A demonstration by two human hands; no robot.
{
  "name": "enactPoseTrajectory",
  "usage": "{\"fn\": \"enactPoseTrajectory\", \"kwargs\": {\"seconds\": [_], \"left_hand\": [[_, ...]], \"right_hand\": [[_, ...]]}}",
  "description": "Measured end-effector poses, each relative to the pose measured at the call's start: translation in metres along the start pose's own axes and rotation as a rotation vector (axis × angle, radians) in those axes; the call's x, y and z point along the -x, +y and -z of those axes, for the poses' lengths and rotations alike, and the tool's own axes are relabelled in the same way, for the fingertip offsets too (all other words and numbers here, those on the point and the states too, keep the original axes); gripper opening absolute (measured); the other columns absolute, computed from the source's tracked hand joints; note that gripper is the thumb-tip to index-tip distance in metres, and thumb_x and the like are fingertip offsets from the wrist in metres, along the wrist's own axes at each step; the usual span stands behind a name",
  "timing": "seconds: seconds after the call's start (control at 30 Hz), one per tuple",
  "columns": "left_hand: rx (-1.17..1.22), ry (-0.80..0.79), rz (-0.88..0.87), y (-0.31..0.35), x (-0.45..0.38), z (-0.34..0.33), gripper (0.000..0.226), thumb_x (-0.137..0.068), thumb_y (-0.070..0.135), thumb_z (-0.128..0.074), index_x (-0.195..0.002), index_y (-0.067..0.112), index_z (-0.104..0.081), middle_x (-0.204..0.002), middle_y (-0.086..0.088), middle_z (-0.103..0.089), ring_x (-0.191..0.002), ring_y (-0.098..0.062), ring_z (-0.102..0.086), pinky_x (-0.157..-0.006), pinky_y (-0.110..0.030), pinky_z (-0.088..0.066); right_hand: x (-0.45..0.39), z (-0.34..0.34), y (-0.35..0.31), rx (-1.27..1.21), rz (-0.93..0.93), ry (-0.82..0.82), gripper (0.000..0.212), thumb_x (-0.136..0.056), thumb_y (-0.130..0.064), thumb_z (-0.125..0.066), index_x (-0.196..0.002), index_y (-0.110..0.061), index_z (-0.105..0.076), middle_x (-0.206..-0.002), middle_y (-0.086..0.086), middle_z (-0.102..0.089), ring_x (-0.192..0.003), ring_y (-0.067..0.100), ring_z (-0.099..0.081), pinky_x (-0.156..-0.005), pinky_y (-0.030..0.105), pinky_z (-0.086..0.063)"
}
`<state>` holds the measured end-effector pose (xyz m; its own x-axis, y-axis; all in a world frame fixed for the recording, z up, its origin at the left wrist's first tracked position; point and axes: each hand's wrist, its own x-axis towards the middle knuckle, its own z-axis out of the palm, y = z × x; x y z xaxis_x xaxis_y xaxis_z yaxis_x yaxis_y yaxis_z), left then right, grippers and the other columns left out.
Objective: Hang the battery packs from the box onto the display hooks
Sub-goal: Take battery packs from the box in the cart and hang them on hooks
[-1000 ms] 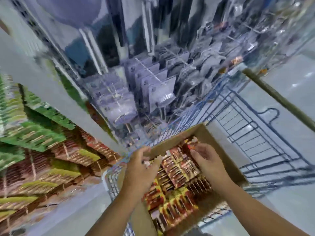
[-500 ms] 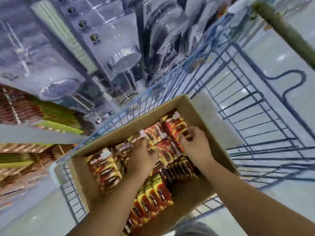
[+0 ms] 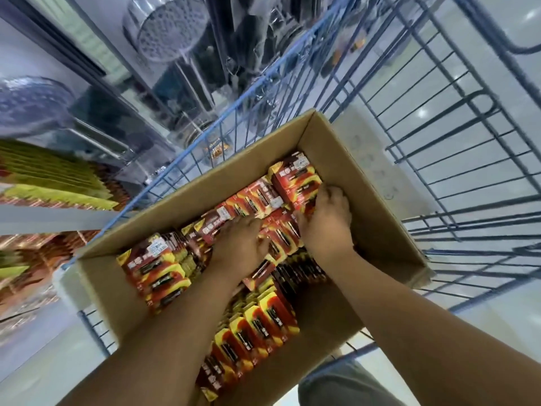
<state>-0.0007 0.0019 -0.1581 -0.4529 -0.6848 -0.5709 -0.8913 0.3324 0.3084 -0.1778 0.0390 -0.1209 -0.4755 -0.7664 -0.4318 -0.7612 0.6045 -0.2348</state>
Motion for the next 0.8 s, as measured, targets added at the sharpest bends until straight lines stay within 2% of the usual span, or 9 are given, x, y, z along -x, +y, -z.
{"fn": "enactPoseTrajectory", "kwargs": {"seconds": [0.1,0.23,0.3,0.43,0.53,0.6,0.67,0.73,0.8], "left_hand": [[-0.113,-0.053,0.02,0.006,-0.002,0.005,0.075,-0.093,0.063,-0.061,-0.152,0.018,-0.046,-0.151,-0.007,-0.052,-0.14,-0.029,-0.046,-0.115,-0.042,-0.036],[-0.263,-0.098,0.056,0.028,-0.006,0.001,0.098,-0.076,0.082,-0.065,-0.148,0.018,-0.044,-0.156,-0.01,-0.043,-0.144,-0.031,-0.039,-0.115,-0.052,-0.031],[-0.281,-0.078,0.031,0.039,-0.009,-0.006,0.096,-0.076,0.078,-0.069,-0.146,0.017,-0.046,-0.152,-0.01,-0.044,-0.142,-0.031,-0.037,-0.114,-0.051,-0.03],[-0.22,-0.025,0.039,0.047,-0.011,-0.012,0.083,-0.079,0.055,-0.08,-0.141,0.012,-0.046,-0.144,-0.01,-0.045,-0.135,-0.029,-0.039,-0.115,-0.042,-0.031],[-0.141,-0.065,0.085,0.043,-0.013,-0.007,0.087,-0.078,0.06,-0.081,-0.14,0.011,-0.047,-0.143,-0.011,-0.049,-0.134,-0.03,-0.043,-0.111,-0.04,-0.035],[-0.116,-0.149,0.105,0.039,-0.013,0.007,0.083,-0.081,0.068,-0.075,-0.139,0.014,-0.054,-0.135,-0.009,-0.059,-0.126,-0.03,-0.054,-0.097,-0.038,-0.046],[-0.091,-0.253,0.136,0.032,-0.015,0.024,0.073,-0.086,0.071,-0.067,-0.134,0.017,-0.06,-0.124,-0.005,-0.065,-0.116,-0.027,-0.062,-0.081,-0.033,-0.049],[-0.024,-0.346,0.17,0.027,-0.016,0.041,0.07,-0.09,0.069,-0.065,-0.139,0.02,-0.058,-0.133,-0.004,-0.063,-0.122,-0.027,-0.061,-0.089,-0.033,-0.052],[-0.003,-0.372,0.155,0.025,-0.016,0.053,0.07,-0.092,0.068,-0.062,-0.145,0.023,-0.054,-0.144,-0.004,-0.058,-0.128,-0.028,-0.057,-0.099,-0.036,-0.051]], "right_hand": [[0.001,0.002,0.001,0.124,-0.002,-0.03,0.076,-0.103,-0.052,-0.053,-0.161,-0.01,-0.028,-0.159,0.014,-0.031,-0.146,0.031,-0.032,-0.117,0.048,-0.032],[0.005,-0.001,-0.002,0.109,0.006,-0.07,0.074,-0.104,-0.051,-0.051,-0.161,-0.01,-0.027,-0.162,0.015,-0.032,-0.151,0.032,-0.029,-0.122,0.047,-0.028],[0.005,0.0,-0.002,0.046,-0.009,-0.071,0.075,-0.104,-0.049,-0.054,-0.16,-0.008,-0.027,-0.158,0.016,-0.037,-0.148,0.032,-0.033,-0.122,0.045,-0.032],[0.007,0.006,0.003,-0.039,0.019,-0.028,0.076,-0.098,-0.045,-0.063,-0.156,-0.006,-0.032,-0.15,0.018,-0.042,-0.141,0.033,-0.039,-0.115,0.044,-0.042],[0.01,0.013,0.005,-0.036,0.02,0.014,0.086,-0.092,-0.051,-0.068,-0.157,-0.009,-0.031,-0.143,0.016,-0.043,-0.135,0.033,-0.043,-0.106,0.046,-0.049],[0.013,0.017,0.005,-0.053,0.013,0.041,0.094,-0.087,-0.055,-0.071,-0.158,-0.009,-0.03,-0.14,0.016,-0.043,-0.131,0.034,-0.046,-0.102,0.047,-0.051],[0.016,0.02,0.005,-0.108,0.015,0.042,0.098,-0.085,-0.054,-0.073,-0.16,-0.009,-0.028,-0.138,0.016,-0.043,-0.129,0.034,-0.049,-0.101,0.046,-0.051],[0.019,0.021,0.007,-0.182,0.021,0.029,0.101,-0.083,-0.052,-0.077,-0.16,-0.008,-0.028,-0.138,0.017,-0.043,-0.127,0.035,-0.052,-0.1,0.044,-0.051],[0.02,0.022,0.01,-0.277,0.014,-0.008,0.101,-0.081,-0.048,-0.081,-0.159,-0.01,-0.03,-0.137,0.016,-0.043,-0.123,0.035,-0.055,-0.099,0.042,-0.051]]}}
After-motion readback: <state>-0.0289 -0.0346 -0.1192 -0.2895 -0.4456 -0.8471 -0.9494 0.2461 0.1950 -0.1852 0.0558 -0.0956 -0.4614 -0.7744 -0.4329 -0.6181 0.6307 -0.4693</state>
